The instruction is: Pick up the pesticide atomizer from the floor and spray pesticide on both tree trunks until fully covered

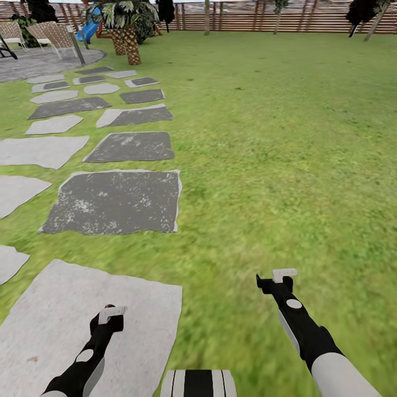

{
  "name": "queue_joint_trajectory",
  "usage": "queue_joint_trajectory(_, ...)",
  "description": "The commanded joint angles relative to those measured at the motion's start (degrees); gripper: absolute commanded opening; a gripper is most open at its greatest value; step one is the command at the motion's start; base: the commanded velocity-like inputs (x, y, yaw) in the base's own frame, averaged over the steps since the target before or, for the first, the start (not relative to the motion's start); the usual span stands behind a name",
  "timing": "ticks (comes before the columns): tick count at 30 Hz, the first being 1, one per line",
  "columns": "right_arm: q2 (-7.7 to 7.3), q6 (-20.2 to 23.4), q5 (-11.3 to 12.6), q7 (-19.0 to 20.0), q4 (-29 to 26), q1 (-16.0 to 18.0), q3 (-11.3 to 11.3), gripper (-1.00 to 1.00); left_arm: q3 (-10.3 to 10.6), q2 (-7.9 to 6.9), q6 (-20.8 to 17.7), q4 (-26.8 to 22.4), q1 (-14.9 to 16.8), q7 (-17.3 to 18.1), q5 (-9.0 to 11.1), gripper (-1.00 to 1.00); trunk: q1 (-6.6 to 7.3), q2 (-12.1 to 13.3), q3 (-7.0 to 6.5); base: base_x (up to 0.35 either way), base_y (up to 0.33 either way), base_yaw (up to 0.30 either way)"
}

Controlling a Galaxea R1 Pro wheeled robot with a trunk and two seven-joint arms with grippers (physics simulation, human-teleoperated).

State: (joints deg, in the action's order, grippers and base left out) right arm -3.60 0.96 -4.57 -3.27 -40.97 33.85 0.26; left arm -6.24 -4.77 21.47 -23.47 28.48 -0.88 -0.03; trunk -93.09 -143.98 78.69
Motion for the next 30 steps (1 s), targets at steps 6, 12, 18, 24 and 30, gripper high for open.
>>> queue_joint_trajectory(6,-0.07,-3.02,-0.09,0.0,0.14,-0.28,0.0,1.0,-0.04,-0.11,-0.07,-0.04,0.0,-0.02,0.04,-1.0,0.15,0.08,-1.87,0.0,0.0,0.0)
queue_joint_trajectory(12,-0.33,-7.46,-0.14,-0.01,0.42,-3.18,-0.08,1.0,-0.01,-0.11,-0.11,0.01,-0.11,-0.08,-0.14,-1.0,0.3,0.16,-3.74,0.0,0.0,0.0)
queue_joint_trajectory(18,-0.12,-8.1,-0.12,-0.06,0.88,-8.46,-0.01,1.0,-0.07,-0.33,-0.1,-0.59,-1.88,-0.09,-0.26,-1.0,0.46,0.24,-5.61,0.0,0.0,0.0)
queue_joint_trajectory(24,-0.07,-11.54,0.08,-0.27,1.05,-15.44,-0.13,1.0,-0.09,-0.49,-0.09,-0.65,-5.13,-0.09,-0.36,-1.0,0.61,0.32,-7.48,0.0,0.0,0.0)
queue_joint_trajectory(30,-0.42,-17.45,0.16,-0.2,2.32,-20.12,-0.39,1.0,-0.09,-0.5,0.01,-0.07,-7.74,-1.77,-0.33,-1.0,0.77,0.4,-9.35,0.0,0.0,0.0)
